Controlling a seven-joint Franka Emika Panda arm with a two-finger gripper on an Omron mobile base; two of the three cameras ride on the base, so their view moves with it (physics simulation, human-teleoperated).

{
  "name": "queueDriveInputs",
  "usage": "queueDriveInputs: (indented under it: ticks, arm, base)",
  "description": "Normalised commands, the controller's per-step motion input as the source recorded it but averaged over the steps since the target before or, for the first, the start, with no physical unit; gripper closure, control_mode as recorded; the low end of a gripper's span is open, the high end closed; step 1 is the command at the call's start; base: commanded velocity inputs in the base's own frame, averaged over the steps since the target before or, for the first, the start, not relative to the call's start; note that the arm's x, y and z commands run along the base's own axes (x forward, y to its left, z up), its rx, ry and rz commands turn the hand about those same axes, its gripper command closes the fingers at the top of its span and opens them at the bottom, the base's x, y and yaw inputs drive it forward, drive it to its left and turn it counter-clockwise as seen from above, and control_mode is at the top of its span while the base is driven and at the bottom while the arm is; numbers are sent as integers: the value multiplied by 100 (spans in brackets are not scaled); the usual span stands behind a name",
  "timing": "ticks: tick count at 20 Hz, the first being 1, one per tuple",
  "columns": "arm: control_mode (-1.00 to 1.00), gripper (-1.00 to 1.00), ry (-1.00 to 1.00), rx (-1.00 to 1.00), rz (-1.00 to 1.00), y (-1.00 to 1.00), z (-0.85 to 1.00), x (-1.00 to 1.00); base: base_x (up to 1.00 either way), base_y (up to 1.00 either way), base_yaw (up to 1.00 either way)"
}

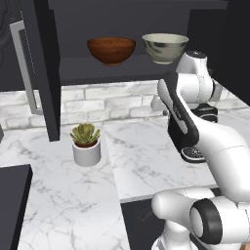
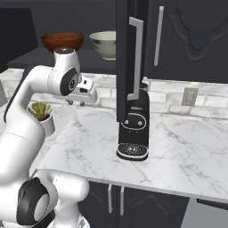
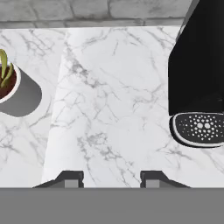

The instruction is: Pick up the bowls from the cabinet and place each bowl in front of a stool on the dining counter.

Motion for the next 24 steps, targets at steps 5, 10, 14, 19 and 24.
queueDriveInputs:
  ticks: [5, 10, 14, 19, 24]
  arm:
    - [-100, -100, 2, 2, -4, -9, 29, 2]
    - [-100, -100, -5, 18, -15, -6, 90, 0]
    - [-100, -100, -9, 22, -18, 0, 90, 0]
    - [-100, -100, -5, 28, -37, -9, 48, 12]
    - [-100, -100, -13, 20, -60, -1, 0, 35]
  base:
    - [0, 0, 0]
    - [0, 0, 0]
    - [0, 0, 0]
    - [0, 0, 0]
    - [0, 0, 0]
